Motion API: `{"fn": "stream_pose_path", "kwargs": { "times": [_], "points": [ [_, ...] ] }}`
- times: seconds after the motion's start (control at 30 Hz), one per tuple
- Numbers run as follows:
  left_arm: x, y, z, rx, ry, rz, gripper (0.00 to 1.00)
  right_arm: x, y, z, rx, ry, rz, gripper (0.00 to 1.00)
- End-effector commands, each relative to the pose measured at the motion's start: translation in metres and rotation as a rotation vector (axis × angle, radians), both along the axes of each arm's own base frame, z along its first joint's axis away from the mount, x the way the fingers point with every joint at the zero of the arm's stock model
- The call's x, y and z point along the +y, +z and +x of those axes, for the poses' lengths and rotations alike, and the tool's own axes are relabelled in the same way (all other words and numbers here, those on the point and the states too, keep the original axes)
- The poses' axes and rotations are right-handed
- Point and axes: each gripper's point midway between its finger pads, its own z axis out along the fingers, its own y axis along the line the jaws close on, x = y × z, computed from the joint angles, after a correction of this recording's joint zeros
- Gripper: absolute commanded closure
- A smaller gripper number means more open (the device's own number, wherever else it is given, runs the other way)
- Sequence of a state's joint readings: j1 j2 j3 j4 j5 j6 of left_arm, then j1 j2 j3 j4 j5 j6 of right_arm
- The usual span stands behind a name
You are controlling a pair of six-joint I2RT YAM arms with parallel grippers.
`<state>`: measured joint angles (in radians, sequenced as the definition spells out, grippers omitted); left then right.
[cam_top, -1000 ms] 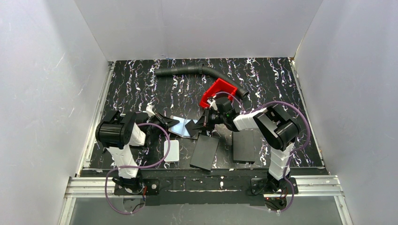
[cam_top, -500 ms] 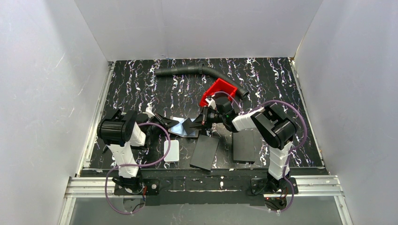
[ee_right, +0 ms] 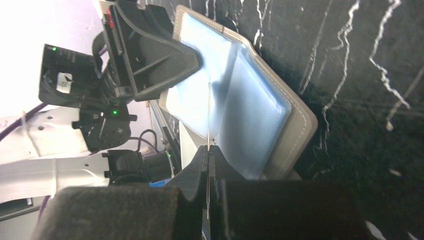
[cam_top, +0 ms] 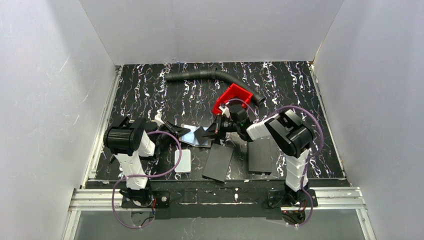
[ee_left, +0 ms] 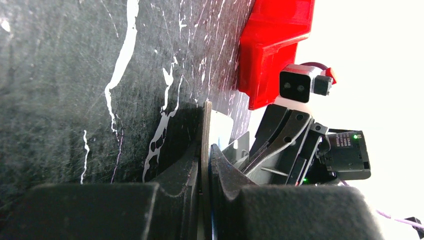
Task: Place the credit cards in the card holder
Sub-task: Insert the credit card into the card holder.
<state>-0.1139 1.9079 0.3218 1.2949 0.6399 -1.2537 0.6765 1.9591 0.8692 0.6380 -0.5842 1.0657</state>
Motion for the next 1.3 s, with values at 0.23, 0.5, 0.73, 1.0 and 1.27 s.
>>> {"fn": "stream_pose_path", "kwargs": {
  "times": [0.23, 0.5, 0.73, 1.0, 1.27],
  "points": [
    [0.001, 0.002, -0.002, -0.006, 0.011, -0.023, 1.00, 0.011, 0.012, 0.004, 0.001, -0.033, 0.161, 0.99],
    [0.004, 0.005, -0.004, 0.009, 0.045, -0.044, 1.00, 0.015, 0.007, 0.020, -0.021, -0.126, 0.166, 0.99],
    [0.006, 0.014, 0.000, 0.001, 0.077, -0.060, 1.00, 0.021, 0.004, 0.021, -0.026, -0.174, 0.194, 0.99],
    [0.006, 0.024, 0.004, -0.004, 0.103, -0.087, 1.00, 0.035, 0.005, 0.013, -0.050, -0.184, 0.239, 0.99],
    [0.007, 0.025, 0.003, 0.014, 0.117, -0.107, 1.00, 0.031, 0.004, 0.009, -0.081, -0.212, 0.283, 0.99]
  ]
}}
